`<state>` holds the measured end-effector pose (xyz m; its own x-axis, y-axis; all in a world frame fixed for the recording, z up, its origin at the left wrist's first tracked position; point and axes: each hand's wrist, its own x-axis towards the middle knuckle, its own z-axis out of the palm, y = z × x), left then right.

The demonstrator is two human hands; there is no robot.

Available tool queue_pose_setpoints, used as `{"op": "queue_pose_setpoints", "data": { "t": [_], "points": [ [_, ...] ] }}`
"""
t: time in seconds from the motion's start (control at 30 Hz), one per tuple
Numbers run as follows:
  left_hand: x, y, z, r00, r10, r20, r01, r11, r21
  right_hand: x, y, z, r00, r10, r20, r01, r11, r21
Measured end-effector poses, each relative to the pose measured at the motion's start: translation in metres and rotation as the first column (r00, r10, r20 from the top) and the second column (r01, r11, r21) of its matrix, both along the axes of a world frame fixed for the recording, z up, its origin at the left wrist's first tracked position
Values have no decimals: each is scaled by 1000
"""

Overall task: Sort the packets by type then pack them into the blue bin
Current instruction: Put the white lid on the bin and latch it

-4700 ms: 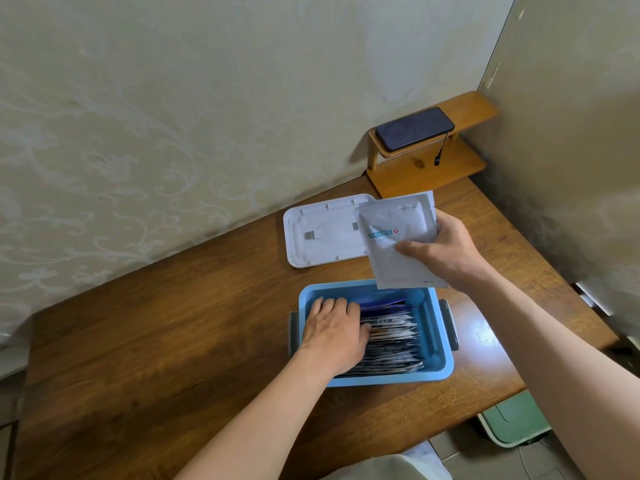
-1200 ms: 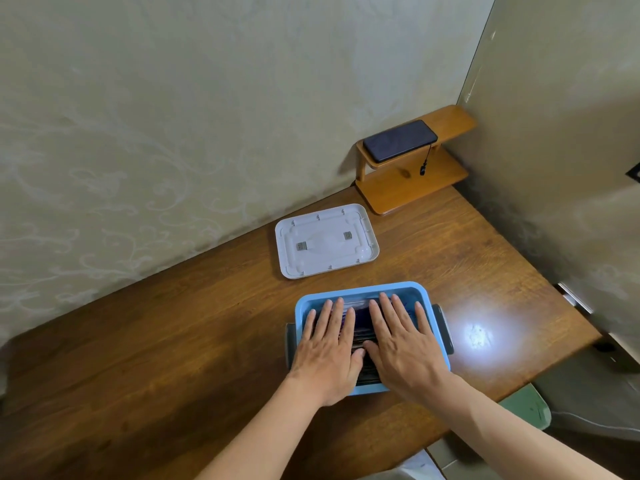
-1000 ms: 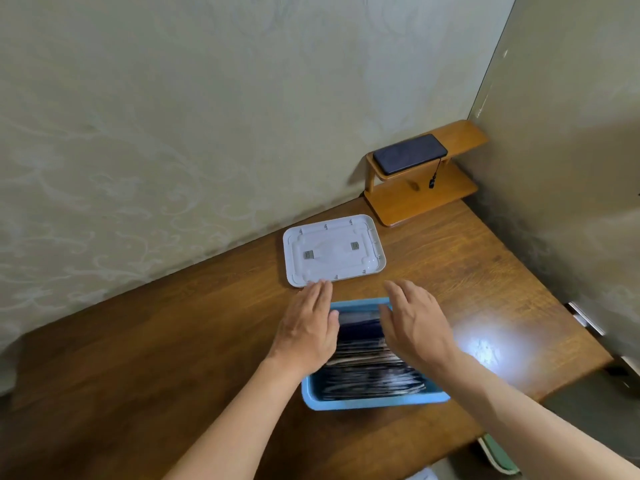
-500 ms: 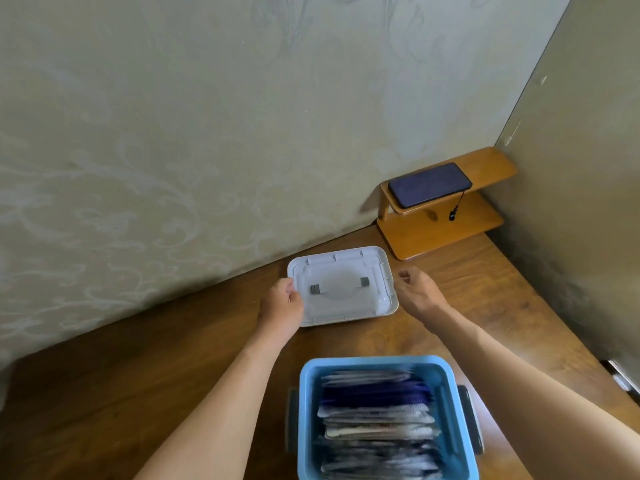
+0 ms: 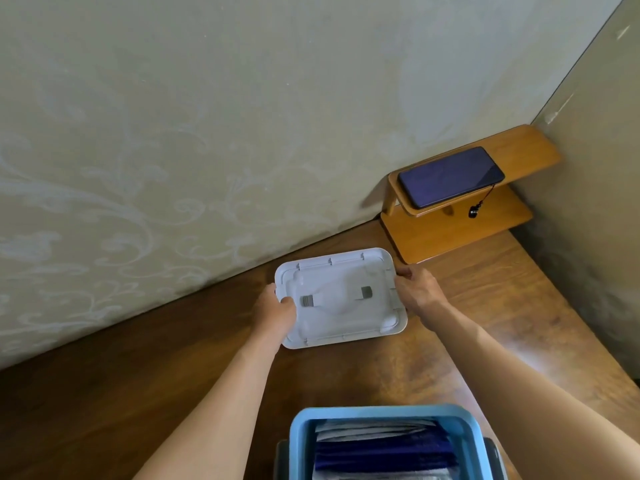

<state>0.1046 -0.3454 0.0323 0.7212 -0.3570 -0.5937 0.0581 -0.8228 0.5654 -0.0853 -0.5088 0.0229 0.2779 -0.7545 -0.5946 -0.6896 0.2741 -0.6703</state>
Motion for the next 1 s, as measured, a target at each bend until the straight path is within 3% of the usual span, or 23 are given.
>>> {"op": "queue_pose_setpoints", "data": {
  "t": [0.27,0.63,0.77,0.93,1.0],
  "points": [
    [3,-6,16,985,169,-39,-172,979,-109,-5,-3,7,996,-94,8,94,995,-40],
    [-18,22,86,992,123,-21,-122,927,-354,-33,31,93,955,-179,236,210,971,-116],
    [-32,38,107,988,148,-50,-153,857,-492,-50,50,121,866,-325,380,360,933,-22],
    [-51,64,140,888,264,-378,-457,615,-643,-77,77,153,655,-554,515,545,818,187],
    [-56,77,146,866,269,-422,-496,569,-655,-88,88,164,627,-568,532,560,804,198]
  ]
}}
